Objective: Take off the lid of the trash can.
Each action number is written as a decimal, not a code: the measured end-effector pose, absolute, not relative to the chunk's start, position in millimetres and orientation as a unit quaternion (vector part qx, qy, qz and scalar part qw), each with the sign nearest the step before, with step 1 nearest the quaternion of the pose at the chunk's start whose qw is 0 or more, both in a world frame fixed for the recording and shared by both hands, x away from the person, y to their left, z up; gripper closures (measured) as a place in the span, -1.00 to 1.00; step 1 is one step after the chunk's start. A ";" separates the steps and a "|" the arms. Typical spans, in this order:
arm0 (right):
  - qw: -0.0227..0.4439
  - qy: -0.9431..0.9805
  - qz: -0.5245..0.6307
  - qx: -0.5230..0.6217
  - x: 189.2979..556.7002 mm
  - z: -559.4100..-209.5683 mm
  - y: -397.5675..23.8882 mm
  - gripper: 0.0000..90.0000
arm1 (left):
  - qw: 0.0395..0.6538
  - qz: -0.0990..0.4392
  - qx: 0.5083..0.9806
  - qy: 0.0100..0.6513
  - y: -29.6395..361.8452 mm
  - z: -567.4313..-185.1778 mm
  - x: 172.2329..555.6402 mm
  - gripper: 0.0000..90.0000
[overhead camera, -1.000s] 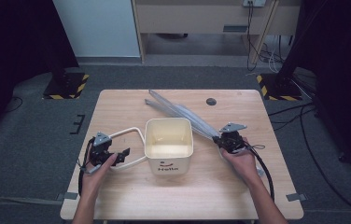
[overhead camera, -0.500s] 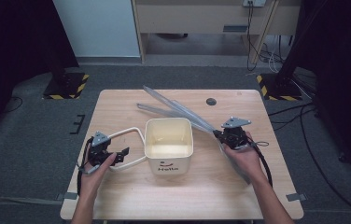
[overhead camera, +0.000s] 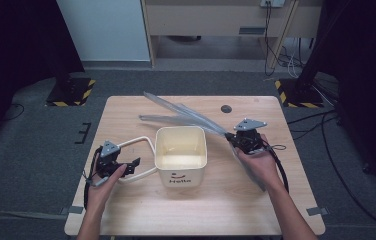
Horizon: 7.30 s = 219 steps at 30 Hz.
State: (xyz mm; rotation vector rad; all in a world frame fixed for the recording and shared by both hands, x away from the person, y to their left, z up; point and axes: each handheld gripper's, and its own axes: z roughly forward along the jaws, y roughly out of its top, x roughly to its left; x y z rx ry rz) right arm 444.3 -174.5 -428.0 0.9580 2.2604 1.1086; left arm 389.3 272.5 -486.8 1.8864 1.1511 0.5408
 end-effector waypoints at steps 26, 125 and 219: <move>0.217 0.820 0.466 0.250 407.8 -389.8 -140.6 1.00 | 0.455 0.218 0.741 0.444 269.5 -476.5 388.4 -0.81; 0.206 0.862 0.451 0.107 366.8 -408.6 -148.6 1.00 | 0.592 0.140 0.685 0.402 224.5 -420.3 420.0 -0.74; 0.187 0.864 0.457 0.099 361.2 -414.3 -171.7 1.00 | 0.560 0.269 0.674 0.401 243.0 -428.5 401.3 -0.89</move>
